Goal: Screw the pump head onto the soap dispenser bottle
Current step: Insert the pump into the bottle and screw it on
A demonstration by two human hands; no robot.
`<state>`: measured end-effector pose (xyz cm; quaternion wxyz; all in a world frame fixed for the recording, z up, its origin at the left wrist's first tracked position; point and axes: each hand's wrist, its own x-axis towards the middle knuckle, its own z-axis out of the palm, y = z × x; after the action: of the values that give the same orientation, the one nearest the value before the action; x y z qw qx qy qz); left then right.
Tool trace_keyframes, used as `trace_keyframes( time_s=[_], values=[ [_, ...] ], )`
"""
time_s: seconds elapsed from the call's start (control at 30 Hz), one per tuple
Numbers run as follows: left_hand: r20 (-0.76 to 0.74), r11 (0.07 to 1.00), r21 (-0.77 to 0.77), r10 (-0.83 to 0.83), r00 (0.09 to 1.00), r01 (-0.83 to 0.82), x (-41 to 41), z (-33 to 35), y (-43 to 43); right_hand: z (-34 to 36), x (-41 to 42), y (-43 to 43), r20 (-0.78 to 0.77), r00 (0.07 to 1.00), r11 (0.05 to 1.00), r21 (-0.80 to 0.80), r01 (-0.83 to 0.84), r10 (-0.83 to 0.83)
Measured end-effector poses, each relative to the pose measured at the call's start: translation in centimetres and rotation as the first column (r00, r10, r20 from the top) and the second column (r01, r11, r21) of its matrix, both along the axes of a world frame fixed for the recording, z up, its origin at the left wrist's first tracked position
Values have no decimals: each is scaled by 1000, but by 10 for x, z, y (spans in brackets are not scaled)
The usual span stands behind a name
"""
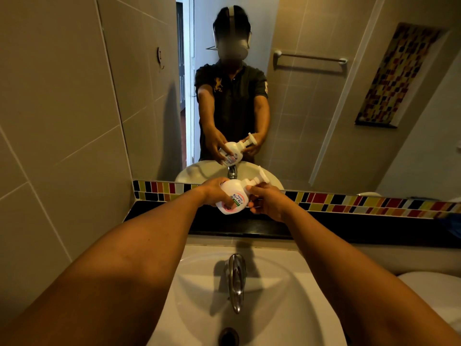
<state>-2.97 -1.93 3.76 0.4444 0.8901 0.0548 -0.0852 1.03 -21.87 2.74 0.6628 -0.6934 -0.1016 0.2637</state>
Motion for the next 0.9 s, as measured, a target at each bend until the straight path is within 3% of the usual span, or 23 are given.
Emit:
trace_keyframes(
  time_s=[0.77, 0.9],
  values=[
    [-19, 999, -7, -34, 999, 34, 2, -3, -3, -4, 1, -3, 51, 999, 1000, -24, 1, 0],
    [89, 1000, 30, 0, 996, -2, 1, -4, -9, -3, -2, 0, 140, 985, 995, -10, 102, -99]
  ],
)
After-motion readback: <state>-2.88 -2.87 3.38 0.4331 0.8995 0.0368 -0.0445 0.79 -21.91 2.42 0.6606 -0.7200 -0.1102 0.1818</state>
